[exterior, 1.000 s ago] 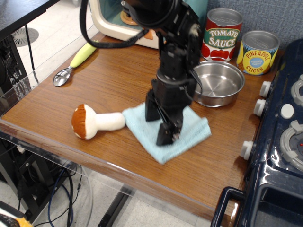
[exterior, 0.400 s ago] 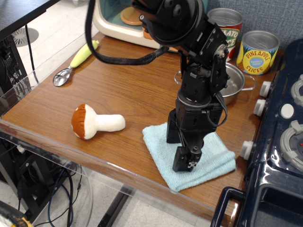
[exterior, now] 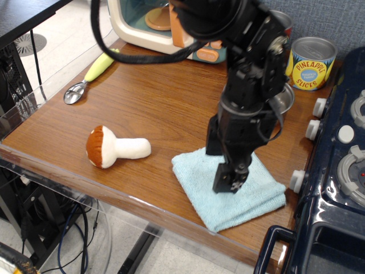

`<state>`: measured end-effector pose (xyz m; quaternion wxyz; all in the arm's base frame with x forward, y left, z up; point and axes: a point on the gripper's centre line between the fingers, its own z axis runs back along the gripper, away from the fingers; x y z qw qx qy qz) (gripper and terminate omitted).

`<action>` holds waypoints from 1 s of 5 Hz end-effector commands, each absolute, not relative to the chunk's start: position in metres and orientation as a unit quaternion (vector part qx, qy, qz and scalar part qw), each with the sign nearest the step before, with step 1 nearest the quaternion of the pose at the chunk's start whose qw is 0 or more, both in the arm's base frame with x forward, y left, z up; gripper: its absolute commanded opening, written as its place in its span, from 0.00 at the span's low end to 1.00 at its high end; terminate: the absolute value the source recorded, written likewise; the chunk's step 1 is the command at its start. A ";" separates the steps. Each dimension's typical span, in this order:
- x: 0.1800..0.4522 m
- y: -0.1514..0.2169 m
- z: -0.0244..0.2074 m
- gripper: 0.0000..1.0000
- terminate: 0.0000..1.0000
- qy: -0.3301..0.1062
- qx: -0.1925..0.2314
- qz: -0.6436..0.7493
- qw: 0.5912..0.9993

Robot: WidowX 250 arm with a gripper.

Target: Move the towel to the bottom right of the table

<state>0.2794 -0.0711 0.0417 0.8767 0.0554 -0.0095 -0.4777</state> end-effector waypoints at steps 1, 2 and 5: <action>0.283 -0.049 0.110 1.00 0.00 -0.109 0.106 -0.450 0.880; 0.282 -0.042 0.116 1.00 0.00 -0.110 0.108 -0.417 0.896; 0.282 -0.042 0.116 1.00 1.00 -0.110 0.108 -0.417 0.896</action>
